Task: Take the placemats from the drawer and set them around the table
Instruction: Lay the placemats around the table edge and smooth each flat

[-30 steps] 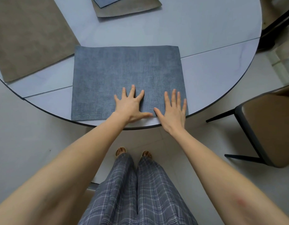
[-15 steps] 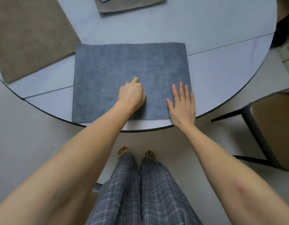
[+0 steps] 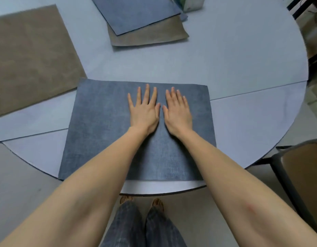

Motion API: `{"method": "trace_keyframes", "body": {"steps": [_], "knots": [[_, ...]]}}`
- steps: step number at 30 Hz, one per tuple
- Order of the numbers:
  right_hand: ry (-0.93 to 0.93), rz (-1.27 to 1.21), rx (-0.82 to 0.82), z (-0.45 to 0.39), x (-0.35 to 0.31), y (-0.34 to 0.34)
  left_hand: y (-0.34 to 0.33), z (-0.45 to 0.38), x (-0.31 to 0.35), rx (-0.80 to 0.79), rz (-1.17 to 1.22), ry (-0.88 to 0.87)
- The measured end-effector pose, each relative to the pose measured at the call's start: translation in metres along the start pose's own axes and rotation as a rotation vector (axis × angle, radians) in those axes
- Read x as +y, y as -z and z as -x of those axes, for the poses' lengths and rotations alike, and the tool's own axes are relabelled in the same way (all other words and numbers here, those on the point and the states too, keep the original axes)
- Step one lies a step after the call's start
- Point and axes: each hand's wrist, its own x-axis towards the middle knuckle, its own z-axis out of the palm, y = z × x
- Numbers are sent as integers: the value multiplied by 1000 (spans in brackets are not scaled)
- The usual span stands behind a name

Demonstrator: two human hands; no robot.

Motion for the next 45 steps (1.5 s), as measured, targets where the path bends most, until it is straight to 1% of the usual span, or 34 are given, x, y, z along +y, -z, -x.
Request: {"method": "trace_keyframes", "body": {"steps": [2, 3, 8, 11, 13, 14, 15, 17, 18, 19, 21, 23, 24, 25, 26, 28, 29, 30, 32, 33, 34, 35, 37, 38, 39, 42, 45], "knots": [[25, 16, 29, -11, 9, -2, -3, -2, -1, 26, -24, 9], [-2, 6, 43, -15, 17, -1, -2, -2, -1, 18, -22, 8], [-291, -23, 107, -19, 58, 8, 2, -4, -2, -11, -18, 5], [-410, -11, 73, -18, 74, 14, 3, -3, -2, -17, -20, -2], [-457, 8, 94, -19, 69, 19, 3, -3, -3, -8, -19, -7], [-424, 17, 124, -20, 62, 21, 3, -3, -4, 3, -25, -7], [-324, 24, 138, -21, 54, 21, 2, -3, -6, 20, -36, -13], [-50, 28, 81, -20, 38, 14, 2, -3, -10, 46, -50, -31], [11, 28, 49, -18, 36, 10, 2, -4, -12, 48, -52, -44], [-12, 22, 46, -19, 40, 7, 1, -5, -14, 46, -54, -54], [-209, 4, 88, -23, 54, 8, 2, -6, -18, 57, -72, -75], [-430, 7, 75, -22, 63, 16, 7, -8, -25, 82, -79, -121], [-481, 14, 71, -21, 60, 19, 11, -11, -30, 93, -62, -151], [-476, 23, 87, -20, 49, 21, 15, -15, -37, 97, -24, -183], [-419, 20, 117, -19, 31, 22, 19, -20, -45, 88, 43, -218], [-217, -32, 137, -13, -21, 16, 23, -31, -60, 39, 232, -264], [-131, -74, 122, -10, -48, 10, 26, -34, -68, 43, 335, -251], [-84, -115, 104, -8, -74, 3, 30, -37, -77, 82, 462, -192], [-81, -141, 79, -8, -113, -14, 38, -43, -96, 227, 715, 24], [-105, -112, 88, -8, -124, -22, 41, -44, -106, 277, 744, 87], [-134, -69, 106, -8, -132, -29, 43, -44, -116, 281, 684, 71], [-156, -28, 121, -7, -135, -33, 41, -42, -126, 237, 550, -18], [-159, 25, 115, -7, -135, -38, 31, -33, -137, 75, 222, -220], [-148, 39, 103, -7, -135, -39, 25, -29, -142, 37, 100, -273], [-145, 45, 95, -8, -135, -39, 19, -26, -146, 31, 43, -293], [-156, 66, 107, -10, -137, -36, 22, -27, -162, 40, 15, -274], [-162, 38, 79, -8, -138, -33, 31, -27, -189, 30, 32, -142]]}}
